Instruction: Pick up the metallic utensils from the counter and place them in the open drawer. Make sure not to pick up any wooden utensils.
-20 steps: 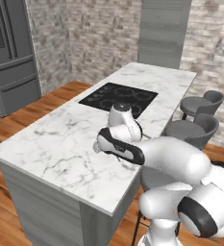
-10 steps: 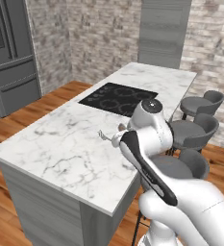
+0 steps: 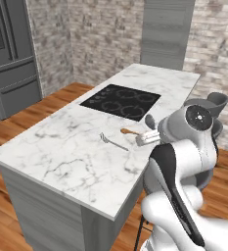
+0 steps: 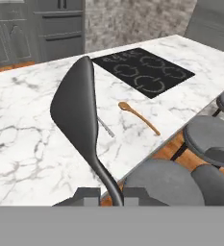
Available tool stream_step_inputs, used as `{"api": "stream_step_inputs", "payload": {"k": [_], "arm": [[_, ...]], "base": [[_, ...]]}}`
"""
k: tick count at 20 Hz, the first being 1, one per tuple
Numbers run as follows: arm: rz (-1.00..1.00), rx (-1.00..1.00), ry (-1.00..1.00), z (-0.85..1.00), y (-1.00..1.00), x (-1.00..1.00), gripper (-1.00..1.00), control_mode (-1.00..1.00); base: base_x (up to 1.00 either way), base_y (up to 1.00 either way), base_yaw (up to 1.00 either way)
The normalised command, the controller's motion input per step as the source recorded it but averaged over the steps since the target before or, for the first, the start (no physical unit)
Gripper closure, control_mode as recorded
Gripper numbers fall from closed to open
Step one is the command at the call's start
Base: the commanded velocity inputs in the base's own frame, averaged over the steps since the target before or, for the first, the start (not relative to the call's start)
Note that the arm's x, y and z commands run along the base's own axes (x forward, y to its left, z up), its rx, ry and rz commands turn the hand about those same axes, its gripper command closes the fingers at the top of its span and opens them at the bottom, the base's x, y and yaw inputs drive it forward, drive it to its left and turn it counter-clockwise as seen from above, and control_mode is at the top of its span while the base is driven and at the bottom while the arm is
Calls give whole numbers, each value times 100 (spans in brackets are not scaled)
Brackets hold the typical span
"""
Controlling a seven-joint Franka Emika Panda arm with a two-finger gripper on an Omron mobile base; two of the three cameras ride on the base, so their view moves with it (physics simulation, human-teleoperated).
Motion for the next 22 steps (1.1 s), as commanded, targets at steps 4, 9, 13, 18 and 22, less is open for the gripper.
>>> {"api": "stream_step_inputs", "payload": {"k": [4,9,13,18,22], "arm": [[-5,5,-22,70,-29,-64,100,-100],[-3,3,-23,71,-13,-61,100,-100],[-4,5,-18,70,-18,-72,100,-100],[-9,10,-7,25,-9,-67,100,100],[0,0,0,0,0,0,100,100]], "base": [[0,0,0],[0,0,0],[0,0,0],[-19,-3,-3],[-100,-4,-20]]}}
